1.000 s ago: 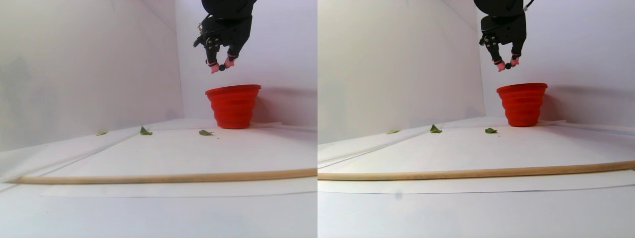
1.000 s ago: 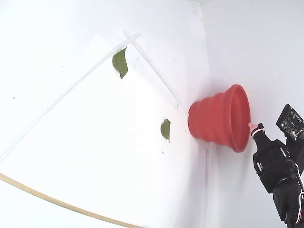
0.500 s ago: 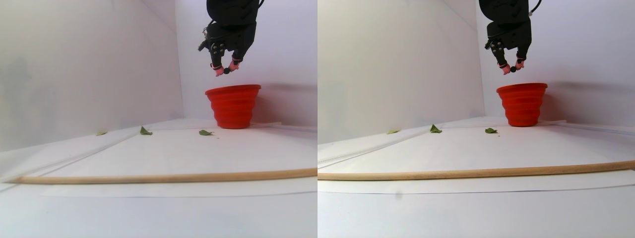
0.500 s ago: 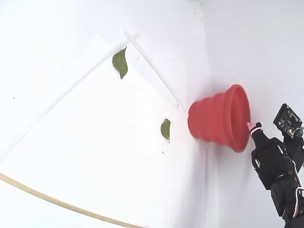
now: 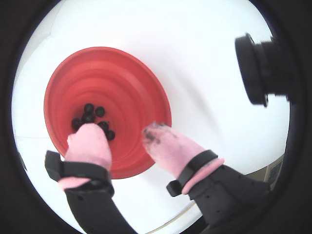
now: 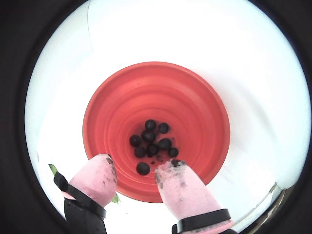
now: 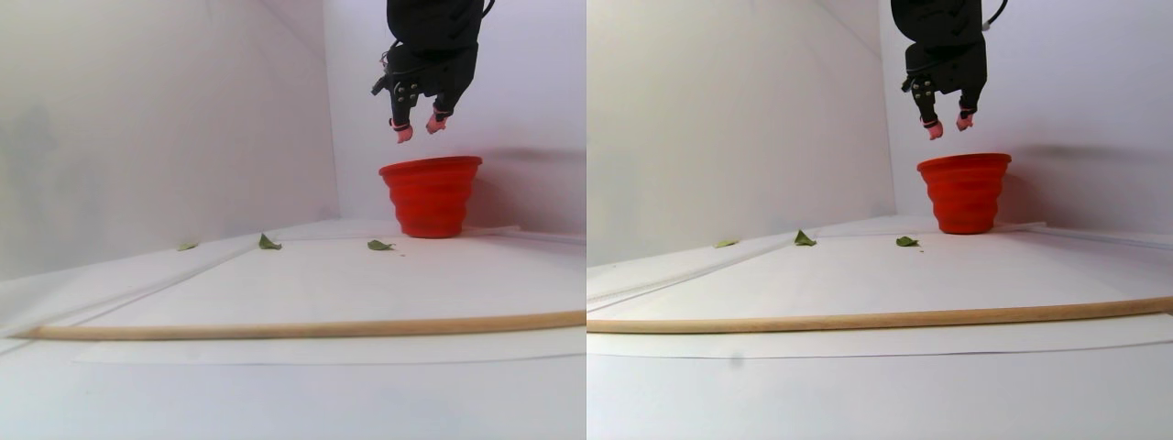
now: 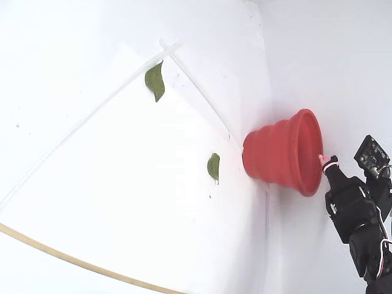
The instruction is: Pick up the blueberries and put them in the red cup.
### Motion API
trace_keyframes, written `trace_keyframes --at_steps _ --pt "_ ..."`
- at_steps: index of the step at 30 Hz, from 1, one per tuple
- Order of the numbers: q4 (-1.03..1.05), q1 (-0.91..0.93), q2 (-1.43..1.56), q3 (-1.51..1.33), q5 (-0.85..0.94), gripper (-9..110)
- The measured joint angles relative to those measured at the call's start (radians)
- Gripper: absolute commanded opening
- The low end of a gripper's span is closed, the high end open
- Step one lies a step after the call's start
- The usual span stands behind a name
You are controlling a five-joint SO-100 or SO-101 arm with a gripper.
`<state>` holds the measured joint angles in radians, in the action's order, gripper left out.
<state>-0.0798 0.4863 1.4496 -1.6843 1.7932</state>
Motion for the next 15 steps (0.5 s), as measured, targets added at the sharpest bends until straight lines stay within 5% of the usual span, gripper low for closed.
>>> trace_keyframes --at_steps 15 --pt "0.0 -0.005 0.002 0.0 -0.046 17"
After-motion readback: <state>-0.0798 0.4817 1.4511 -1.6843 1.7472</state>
